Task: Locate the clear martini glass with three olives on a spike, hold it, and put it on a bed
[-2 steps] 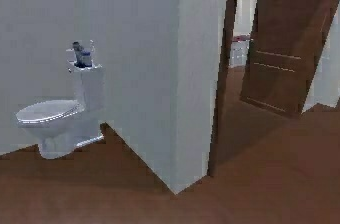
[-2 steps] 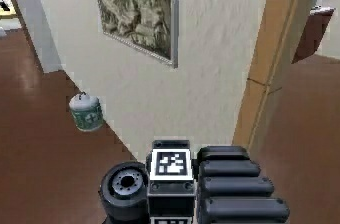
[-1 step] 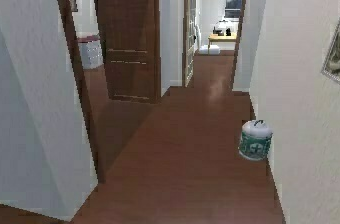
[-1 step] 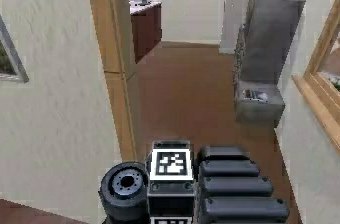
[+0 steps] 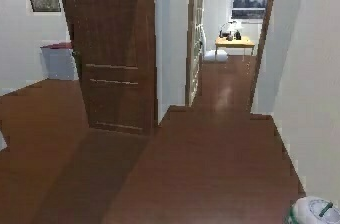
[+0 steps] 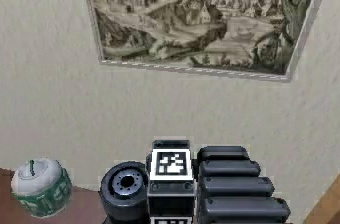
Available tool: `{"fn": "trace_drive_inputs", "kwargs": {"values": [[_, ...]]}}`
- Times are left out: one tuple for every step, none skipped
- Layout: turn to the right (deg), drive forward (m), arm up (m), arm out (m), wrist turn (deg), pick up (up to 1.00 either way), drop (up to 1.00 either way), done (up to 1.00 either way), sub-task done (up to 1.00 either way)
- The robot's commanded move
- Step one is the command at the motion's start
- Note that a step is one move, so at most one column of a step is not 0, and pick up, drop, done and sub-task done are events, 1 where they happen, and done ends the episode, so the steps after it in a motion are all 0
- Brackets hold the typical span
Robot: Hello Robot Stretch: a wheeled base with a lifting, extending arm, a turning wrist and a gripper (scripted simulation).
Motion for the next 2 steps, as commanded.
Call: {"fn": "trace_drive_inputs", "kwargs": {"values": [[0.0,0.6,0.0,0.0,0.0,0.0,0.0,0.0,0.0],[12.0,0.0,0.0,0.0,0.0,0.0,0.0,0.0,0.0]]}}
